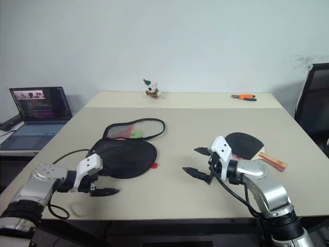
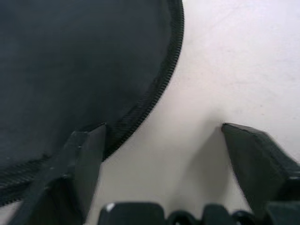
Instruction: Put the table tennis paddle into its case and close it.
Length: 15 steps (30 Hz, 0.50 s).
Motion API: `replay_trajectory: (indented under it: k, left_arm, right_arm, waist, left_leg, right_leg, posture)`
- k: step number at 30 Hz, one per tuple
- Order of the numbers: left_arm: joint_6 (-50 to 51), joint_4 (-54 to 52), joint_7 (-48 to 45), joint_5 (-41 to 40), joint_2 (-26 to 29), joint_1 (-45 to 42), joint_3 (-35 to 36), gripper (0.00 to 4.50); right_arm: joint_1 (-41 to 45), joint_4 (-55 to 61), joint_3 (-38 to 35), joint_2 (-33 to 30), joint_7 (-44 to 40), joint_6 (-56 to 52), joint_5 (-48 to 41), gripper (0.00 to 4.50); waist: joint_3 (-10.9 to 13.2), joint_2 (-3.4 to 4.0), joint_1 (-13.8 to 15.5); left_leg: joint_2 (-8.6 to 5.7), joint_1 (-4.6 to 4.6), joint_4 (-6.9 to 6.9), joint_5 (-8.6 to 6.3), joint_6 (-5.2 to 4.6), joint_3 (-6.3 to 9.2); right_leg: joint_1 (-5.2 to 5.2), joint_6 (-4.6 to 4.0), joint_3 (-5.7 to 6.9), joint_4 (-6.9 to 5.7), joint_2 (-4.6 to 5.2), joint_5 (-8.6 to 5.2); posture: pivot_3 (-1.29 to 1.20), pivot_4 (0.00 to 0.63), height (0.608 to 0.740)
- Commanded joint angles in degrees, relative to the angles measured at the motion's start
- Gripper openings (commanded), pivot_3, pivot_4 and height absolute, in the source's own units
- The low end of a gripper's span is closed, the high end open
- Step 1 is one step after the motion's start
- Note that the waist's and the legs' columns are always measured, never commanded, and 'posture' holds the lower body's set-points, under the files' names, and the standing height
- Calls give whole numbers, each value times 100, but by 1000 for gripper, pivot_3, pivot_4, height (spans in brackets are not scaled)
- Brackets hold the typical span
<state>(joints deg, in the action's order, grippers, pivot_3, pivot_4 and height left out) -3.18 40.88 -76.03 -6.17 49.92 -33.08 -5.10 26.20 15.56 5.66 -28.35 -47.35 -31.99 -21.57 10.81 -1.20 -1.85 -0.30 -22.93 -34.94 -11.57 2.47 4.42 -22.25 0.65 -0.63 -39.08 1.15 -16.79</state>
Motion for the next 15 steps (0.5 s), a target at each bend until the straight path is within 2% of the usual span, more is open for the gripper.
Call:
replay_trajectory:
  k: [1,7,9,15]
  left_arm:
    - [-139,178,31,120,-37,-97,32,2848]
    - [-213,292,139,135,-151,-234,77,614]
    - [-167,190,196,82,-252,-240,116,48]
    - [759,-1206,645,-337,-1054,26,203,48]
  right_arm:
    - [107,186,-156,-33,45,126,-64,4500]
    - [97,184,-209,-48,161,125,-55,4500]
    - [82,199,-213,-66,188,122,-52,4500]
    - [63,168,-268,-147,215,122,-48,4500]
  waist:
    - [0,0,-1]
    - [0,0,-2]
    - [0,0,1]
    - [-2,-4,48]
  left_leg:
    - [0,0,0,0,0,0]
    - [0,0,0,0,0,-1]
    - [-2,-1,0,0,0,0]
    - [-7,-8,-10,0,0,10]
  right_leg:
    - [0,0,0,0,0,0]
    - [0,-2,-1,0,0,1]
    - [0,-2,0,-1,0,1]
    - [5,2,8,1,2,6]
  posture:
    - [0,150,740]
    - [0,150,740]
    - [0,150,740]
    - [0,150,740]
